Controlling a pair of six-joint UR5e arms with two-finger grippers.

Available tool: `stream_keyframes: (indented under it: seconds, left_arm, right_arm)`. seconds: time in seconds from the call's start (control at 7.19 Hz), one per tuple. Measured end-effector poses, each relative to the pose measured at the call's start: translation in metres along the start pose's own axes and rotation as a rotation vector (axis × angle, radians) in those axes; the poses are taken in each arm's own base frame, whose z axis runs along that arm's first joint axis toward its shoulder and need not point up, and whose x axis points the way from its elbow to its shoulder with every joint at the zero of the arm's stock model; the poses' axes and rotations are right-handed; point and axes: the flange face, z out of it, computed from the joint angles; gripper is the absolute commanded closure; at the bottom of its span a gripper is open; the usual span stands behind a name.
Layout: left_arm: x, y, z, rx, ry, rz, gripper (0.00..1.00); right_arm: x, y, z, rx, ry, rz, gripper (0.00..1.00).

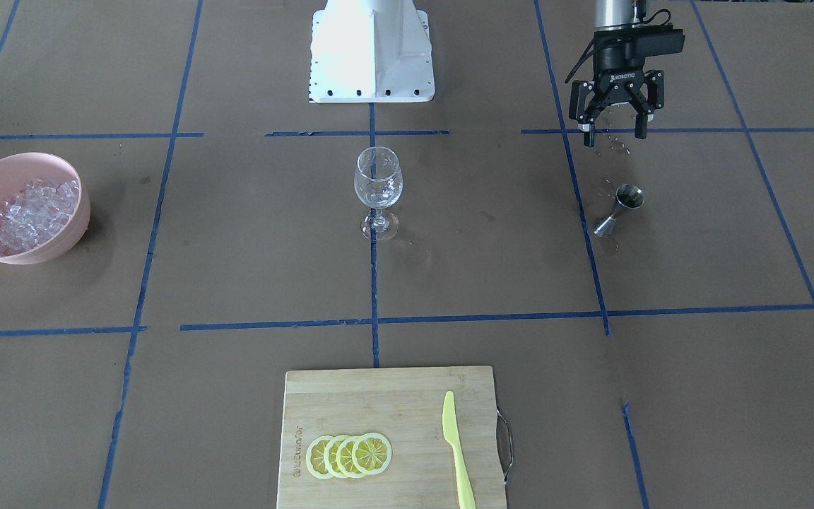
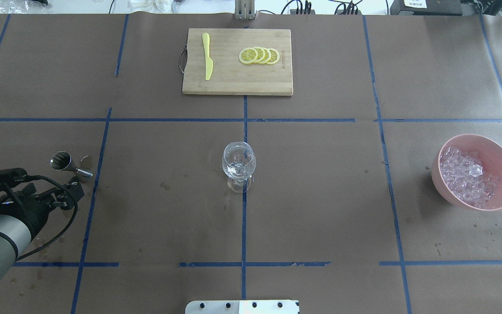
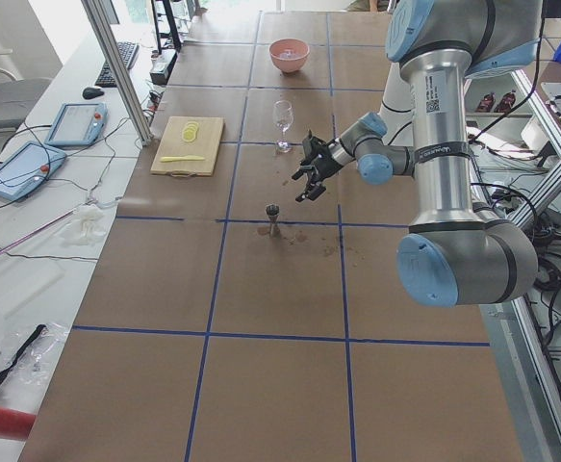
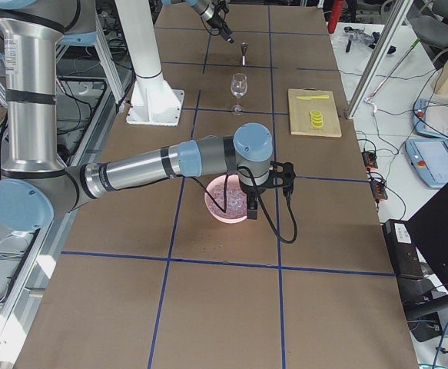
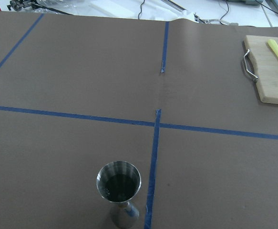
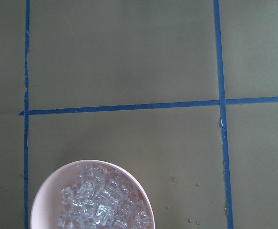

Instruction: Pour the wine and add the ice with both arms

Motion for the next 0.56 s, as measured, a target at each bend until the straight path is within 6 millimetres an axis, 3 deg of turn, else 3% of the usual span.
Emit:
stream_keyframes:
  seconds: [0.28,0.56]
  left_arm:
    - [-0.008,0.031,0.018,0.112,-0.009,-0.029,0.01]
    - [-0.016,0.049,0.039,0.231,-0.015,-0.018,0.02]
  right_arm:
    - [-0.013,-0.005,0.000,0.001,-0.003,0.012,0.00]
    - [-0.020,-0.007,0.001,-0.001,-0.004,0.009,0.00]
